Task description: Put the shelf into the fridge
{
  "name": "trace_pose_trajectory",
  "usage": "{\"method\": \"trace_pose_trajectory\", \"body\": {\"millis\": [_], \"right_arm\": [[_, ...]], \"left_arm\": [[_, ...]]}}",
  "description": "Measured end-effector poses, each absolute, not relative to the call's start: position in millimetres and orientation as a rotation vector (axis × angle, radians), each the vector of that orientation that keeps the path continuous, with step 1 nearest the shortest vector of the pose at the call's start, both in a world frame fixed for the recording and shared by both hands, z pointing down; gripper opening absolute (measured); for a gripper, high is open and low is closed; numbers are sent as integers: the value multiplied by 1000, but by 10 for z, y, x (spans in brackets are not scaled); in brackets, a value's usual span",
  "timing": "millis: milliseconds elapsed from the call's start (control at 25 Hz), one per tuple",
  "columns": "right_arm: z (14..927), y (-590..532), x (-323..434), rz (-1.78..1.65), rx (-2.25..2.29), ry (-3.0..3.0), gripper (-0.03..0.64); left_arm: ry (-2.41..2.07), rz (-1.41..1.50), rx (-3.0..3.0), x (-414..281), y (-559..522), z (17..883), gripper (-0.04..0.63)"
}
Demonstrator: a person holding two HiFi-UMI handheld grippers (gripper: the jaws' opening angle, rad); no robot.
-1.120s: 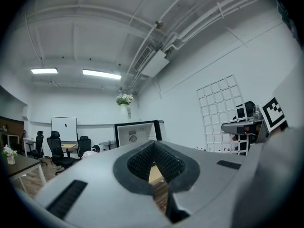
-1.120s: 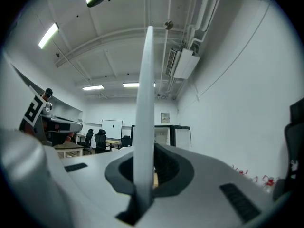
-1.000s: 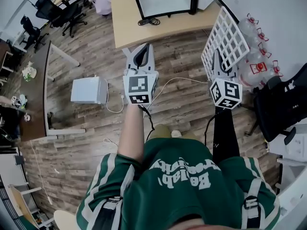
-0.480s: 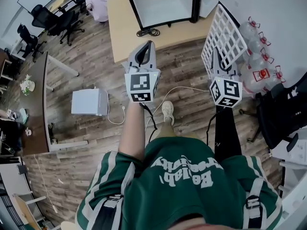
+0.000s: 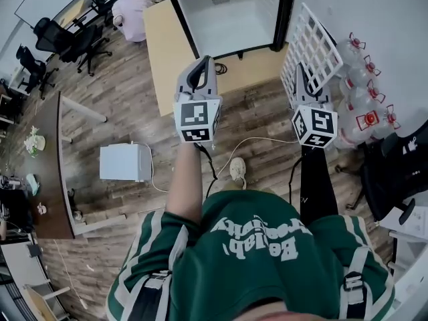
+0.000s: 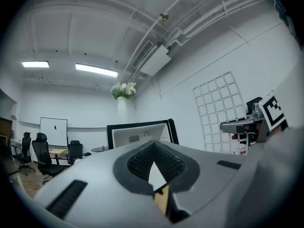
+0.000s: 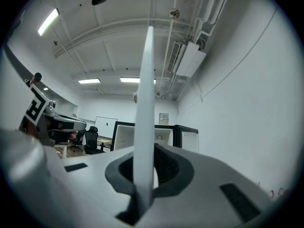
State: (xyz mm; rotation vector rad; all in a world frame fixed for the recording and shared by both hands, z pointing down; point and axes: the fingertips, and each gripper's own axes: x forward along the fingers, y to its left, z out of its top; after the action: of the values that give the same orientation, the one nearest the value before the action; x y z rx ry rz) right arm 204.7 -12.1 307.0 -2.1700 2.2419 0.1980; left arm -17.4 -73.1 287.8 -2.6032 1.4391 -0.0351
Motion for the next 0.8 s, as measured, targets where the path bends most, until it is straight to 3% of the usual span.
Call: {"method": "trace_pose_trajectory", "body": {"millis": [360,800], "right_arm": [[3089,-1077,1973,248,-2214,2257,21],[3259,-1665,1634,457,-2214,2452,21]], "left_arm": [[1412,-36,-2623,-230,-1738,2913,-2],[1394,-68,-2641,-285,-2200,3111,-2]]}}
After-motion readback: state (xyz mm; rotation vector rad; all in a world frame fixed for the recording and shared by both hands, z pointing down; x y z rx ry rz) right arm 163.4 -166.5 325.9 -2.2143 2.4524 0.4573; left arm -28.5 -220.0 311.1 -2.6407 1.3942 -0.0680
